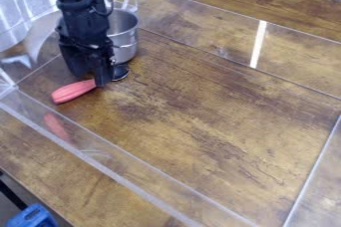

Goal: Move the pink spoon to the left side of the table

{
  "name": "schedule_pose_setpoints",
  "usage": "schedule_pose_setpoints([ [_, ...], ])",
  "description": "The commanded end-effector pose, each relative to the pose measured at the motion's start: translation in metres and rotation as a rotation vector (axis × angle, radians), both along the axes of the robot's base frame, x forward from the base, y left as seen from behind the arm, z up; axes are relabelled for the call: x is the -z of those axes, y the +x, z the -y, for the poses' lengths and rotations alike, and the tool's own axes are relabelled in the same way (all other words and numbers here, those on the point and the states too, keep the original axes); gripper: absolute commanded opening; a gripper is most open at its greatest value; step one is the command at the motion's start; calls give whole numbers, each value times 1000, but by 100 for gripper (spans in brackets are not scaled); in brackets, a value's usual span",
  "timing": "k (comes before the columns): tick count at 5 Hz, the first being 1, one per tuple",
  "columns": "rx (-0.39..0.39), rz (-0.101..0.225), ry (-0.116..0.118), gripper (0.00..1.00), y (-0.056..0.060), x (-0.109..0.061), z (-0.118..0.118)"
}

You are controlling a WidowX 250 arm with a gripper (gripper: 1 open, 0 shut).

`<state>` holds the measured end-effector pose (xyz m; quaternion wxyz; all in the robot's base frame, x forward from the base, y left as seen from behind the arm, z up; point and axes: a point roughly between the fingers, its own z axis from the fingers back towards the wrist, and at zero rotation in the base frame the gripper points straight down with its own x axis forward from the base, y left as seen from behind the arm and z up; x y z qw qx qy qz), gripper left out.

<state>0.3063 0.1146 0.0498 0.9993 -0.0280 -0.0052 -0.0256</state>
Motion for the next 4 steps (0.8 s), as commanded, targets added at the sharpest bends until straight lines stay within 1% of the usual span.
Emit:
schedule_pose_setpoints([
  [1, 41, 72, 36, 0, 13, -25, -7],
  [2, 61, 69, 38, 0, 12, -27, -13],
  [4, 95, 60, 43, 0, 8, -38, -16],
])
